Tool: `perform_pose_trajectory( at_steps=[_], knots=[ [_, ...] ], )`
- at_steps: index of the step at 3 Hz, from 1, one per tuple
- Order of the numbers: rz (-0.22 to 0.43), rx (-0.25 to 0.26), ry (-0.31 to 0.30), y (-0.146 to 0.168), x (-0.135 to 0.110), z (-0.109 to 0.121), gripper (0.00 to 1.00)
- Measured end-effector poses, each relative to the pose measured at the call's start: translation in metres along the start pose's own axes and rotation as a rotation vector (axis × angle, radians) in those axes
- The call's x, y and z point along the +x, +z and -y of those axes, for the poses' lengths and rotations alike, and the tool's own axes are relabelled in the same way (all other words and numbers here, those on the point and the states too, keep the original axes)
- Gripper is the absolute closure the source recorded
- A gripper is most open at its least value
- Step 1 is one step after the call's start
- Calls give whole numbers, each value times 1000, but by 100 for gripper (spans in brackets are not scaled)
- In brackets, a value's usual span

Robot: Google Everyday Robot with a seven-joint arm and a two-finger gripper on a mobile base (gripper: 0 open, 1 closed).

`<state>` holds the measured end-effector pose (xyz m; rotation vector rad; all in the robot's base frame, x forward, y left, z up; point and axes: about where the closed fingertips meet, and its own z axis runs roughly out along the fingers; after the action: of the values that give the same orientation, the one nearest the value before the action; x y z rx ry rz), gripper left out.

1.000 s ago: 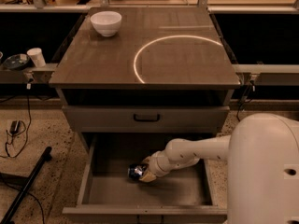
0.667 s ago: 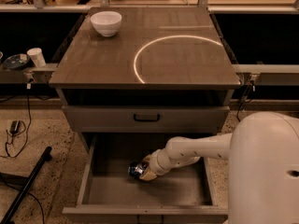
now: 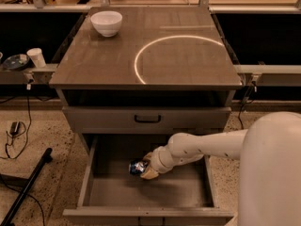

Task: Pick pepsi can from middle drawer and place on counter

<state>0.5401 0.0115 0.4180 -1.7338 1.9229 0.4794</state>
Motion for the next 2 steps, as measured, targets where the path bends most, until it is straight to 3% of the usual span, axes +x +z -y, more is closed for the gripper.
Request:
perform_pose_trajectory(
  at_steps=[1, 2],
  knots=[
    [1, 1, -1, -7, -3, -12, 100],
    [11, 22, 6, -27, -6, -43, 100]
  ],
)
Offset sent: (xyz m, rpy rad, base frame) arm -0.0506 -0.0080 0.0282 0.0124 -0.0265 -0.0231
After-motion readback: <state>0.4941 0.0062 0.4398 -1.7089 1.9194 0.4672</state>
